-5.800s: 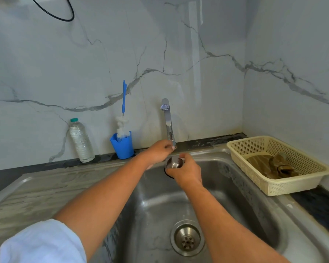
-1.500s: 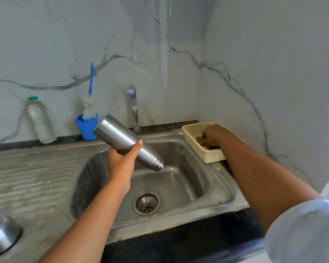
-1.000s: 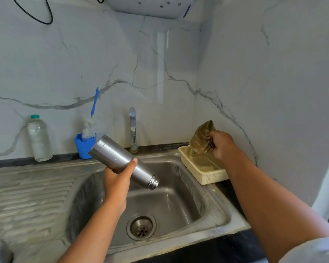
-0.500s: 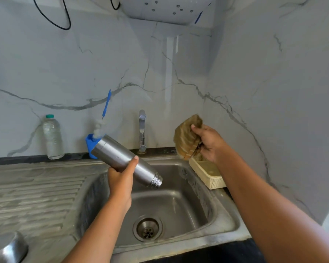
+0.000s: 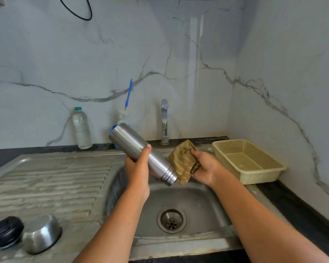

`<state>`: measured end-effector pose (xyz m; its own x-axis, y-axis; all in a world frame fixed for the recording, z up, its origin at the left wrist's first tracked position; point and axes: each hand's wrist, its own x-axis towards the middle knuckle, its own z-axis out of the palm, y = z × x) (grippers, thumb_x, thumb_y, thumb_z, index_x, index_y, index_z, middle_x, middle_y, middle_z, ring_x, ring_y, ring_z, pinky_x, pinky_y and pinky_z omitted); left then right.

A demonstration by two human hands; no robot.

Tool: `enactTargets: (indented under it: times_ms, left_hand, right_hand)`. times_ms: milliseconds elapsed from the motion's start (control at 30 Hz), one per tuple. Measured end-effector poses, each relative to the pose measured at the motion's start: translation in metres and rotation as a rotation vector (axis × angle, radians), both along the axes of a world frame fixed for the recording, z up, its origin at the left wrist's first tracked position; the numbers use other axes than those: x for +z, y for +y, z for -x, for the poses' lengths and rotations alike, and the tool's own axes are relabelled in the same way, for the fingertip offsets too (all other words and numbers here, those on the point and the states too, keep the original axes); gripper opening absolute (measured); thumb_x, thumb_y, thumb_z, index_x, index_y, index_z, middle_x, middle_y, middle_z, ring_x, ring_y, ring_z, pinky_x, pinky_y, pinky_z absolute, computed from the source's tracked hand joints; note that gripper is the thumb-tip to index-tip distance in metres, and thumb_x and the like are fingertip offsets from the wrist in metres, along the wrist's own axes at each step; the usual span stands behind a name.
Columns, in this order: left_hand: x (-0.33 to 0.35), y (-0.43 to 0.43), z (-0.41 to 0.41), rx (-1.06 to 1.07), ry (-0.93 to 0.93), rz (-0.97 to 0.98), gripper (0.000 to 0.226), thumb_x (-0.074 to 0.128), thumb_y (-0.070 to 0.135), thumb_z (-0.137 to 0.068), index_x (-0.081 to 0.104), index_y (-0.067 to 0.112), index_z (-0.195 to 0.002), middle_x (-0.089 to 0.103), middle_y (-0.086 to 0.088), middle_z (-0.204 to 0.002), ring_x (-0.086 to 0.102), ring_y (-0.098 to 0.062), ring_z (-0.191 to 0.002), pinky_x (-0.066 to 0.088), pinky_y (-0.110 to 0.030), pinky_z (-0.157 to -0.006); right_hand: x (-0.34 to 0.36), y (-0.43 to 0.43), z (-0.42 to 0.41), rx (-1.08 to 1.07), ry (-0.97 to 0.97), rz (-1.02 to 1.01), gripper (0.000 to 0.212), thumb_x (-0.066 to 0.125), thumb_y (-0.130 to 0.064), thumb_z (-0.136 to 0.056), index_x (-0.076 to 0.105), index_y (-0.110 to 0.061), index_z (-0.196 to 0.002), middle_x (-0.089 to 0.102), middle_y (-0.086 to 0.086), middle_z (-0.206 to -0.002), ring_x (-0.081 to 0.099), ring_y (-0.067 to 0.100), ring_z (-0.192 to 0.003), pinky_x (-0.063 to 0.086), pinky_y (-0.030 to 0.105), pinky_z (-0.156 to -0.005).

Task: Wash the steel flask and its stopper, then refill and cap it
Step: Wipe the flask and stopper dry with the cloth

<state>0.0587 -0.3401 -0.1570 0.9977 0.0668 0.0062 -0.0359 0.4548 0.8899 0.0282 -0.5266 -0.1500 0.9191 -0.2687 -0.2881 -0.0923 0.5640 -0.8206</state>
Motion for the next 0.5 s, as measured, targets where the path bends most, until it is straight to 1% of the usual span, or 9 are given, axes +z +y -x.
enactTargets:
  times_ms: [33,100,167,233,300,333,367,467,500]
  left_hand:
    - [-0.001,-0.001,0.000,-0.023,0.002,0.000,0.048,0.080,0.032,-0.088,0.057,0.019,-0.127,0.071,-0.004,-0.120,0.070,-0.019,-0.105,0.058,-0.039,-0.089]
    - [-0.003,-0.003,0.002,-0.078,-0.003,-0.025,0.047,0.080,0.034,-0.088,0.058,0.023,-0.127,0.071,-0.004,-0.119,0.071,-0.020,-0.106,0.059,-0.043,-0.092]
    - [-0.005,-0.006,0.004,-0.116,-0.008,-0.071,0.050,0.079,0.037,-0.087,0.057,0.025,-0.130,0.071,-0.003,-0.118,0.071,-0.020,-0.105,0.059,-0.045,-0.092]
    - [-0.007,-0.008,0.006,-0.147,-0.020,-0.110,0.052,0.080,0.038,-0.086,0.056,0.025,-0.130,0.072,-0.003,-0.118,0.071,-0.020,-0.105,0.059,-0.044,-0.091]
    - [-0.009,-0.009,0.007,-0.168,-0.026,-0.131,0.053,0.080,0.039,-0.086,0.056,0.025,-0.131,0.072,-0.004,-0.120,0.072,-0.021,-0.105,0.059,-0.042,-0.087]
    - [-0.010,-0.010,0.007,-0.174,-0.024,-0.142,0.053,0.080,0.039,-0.086,0.056,0.024,-0.131,0.072,-0.005,-0.120,0.072,-0.021,-0.106,0.059,-0.041,-0.086]
    - [-0.010,-0.010,0.007,-0.179,-0.020,-0.148,0.053,0.081,0.039,-0.086,0.056,0.024,-0.130,0.071,-0.005,-0.120,0.072,-0.022,-0.106,0.059,-0.041,-0.086]
    - [-0.011,-0.010,0.006,-0.190,-0.015,-0.160,0.053,0.081,0.039,-0.086,0.056,0.026,-0.130,0.071,-0.006,-0.121,0.072,-0.023,-0.107,0.060,-0.046,-0.091]
    - [-0.011,-0.010,0.006,-0.189,-0.016,-0.162,0.053,0.080,0.039,-0.086,0.055,0.026,-0.130,0.071,-0.006,-0.121,0.071,-0.024,-0.108,0.059,-0.048,-0.094]
  right_hand:
    - [-0.001,-0.001,0.000,0.005,-0.005,-0.063,0.038,0.042,-0.024,-0.110,0.062,0.000,-0.132,0.070,0.022,-0.122,0.067,0.033,-0.114,0.054,0.047,-0.096]
    - [-0.002,-0.003,0.004,0.056,-0.040,-0.105,0.039,0.048,-0.029,-0.108,0.063,-0.001,-0.130,0.073,0.022,-0.117,0.069,0.034,-0.110,0.053,0.049,-0.099]
    - [-0.004,-0.005,0.006,0.126,-0.066,-0.066,0.039,0.066,-0.032,-0.099,0.066,-0.002,-0.125,0.073,0.021,-0.118,0.069,0.036,-0.112,0.050,0.054,-0.105]
    - [-0.008,-0.005,0.007,0.153,-0.073,0.020,0.048,0.082,-0.021,-0.085,0.065,-0.002,-0.126,0.073,0.020,-0.118,0.071,0.037,-0.111,0.051,0.057,-0.103]
    - [-0.009,-0.003,0.007,0.111,-0.072,0.122,0.060,0.088,-0.012,-0.075,0.063,-0.003,-0.129,0.075,0.018,-0.113,0.073,0.036,-0.105,0.055,0.057,-0.098]
    - [-0.009,-0.002,0.007,0.072,-0.065,0.195,0.062,0.090,-0.011,-0.073,0.063,-0.006,-0.128,0.076,0.016,-0.111,0.074,0.035,-0.103,0.057,0.056,-0.095]
    - [-0.007,-0.002,0.008,0.035,-0.058,0.290,0.059,0.091,-0.014,-0.073,0.064,-0.010,-0.125,0.077,0.013,-0.109,0.074,0.034,-0.101,0.058,0.053,-0.094]
    - [-0.001,-0.002,0.013,-0.036,-0.053,0.730,0.035,0.088,-0.031,-0.079,0.065,-0.031,-0.105,0.072,-0.001,-0.107,0.068,0.023,-0.101,0.056,0.045,-0.093]
    - [0.000,-0.004,0.014,-0.054,-0.048,0.870,0.028,0.085,-0.035,-0.081,0.064,-0.035,-0.100,0.070,-0.005,-0.104,0.066,0.020,-0.100,0.055,0.043,-0.092]
